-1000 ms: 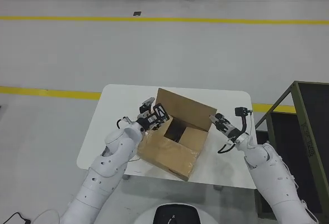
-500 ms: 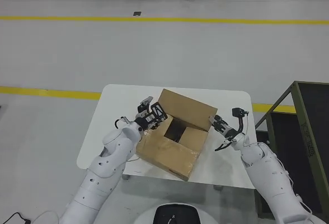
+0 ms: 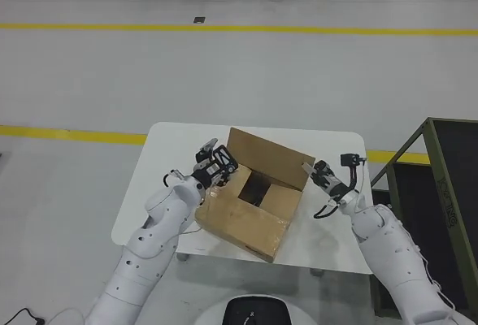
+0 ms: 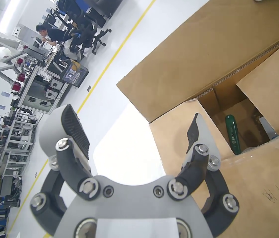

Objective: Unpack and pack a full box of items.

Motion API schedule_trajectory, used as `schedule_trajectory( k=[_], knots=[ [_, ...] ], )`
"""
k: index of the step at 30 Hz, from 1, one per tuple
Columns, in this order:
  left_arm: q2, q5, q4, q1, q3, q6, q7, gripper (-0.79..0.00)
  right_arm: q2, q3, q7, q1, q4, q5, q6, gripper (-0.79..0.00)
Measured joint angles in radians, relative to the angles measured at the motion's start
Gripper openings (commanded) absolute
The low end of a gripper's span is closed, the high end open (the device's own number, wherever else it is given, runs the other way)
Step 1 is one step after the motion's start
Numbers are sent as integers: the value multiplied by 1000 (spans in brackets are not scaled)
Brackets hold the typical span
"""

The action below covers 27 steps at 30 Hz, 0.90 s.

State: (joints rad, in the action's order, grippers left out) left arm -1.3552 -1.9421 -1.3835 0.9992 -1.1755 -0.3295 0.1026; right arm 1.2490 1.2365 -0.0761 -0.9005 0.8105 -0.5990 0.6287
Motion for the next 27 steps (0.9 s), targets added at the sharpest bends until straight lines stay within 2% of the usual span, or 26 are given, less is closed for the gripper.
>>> schedule_trajectory(
  k=[6, 11, 17, 19, 22, 26, 27],
  knots=[
    [5, 47, -16, 26, -24, -19, -2, 0, -33, 66, 3, -149, 251, -73, -8, -283],
    [14, 73, -47, 57, -58, -50, 5, 0, -59, 136, -51, -307, 473, -123, -34, -277],
    [25, 122, -84, 94, -102, -95, 9, 0, -83, 197, -134, -472, 670, -153, 4, -259],
    [29, 136, -94, 105, -113, -114, 11, 0, -88, 200, -161, -514, 712, -169, 33, -240],
    [33, 152, -100, 117, -127, -122, 18, 0, -91, 190, -184, -545, 731, -163, 54, -274],
    [37, 150, -113, 131, -131, -120, 22, 0, -90, 151, -206, -538, 713, -158, 82, -249],
    [37, 150, -113, 132, -131, -119, 22, 0, -89, 139, -215, -529, 704, -164, 85, -215]
  ],
)
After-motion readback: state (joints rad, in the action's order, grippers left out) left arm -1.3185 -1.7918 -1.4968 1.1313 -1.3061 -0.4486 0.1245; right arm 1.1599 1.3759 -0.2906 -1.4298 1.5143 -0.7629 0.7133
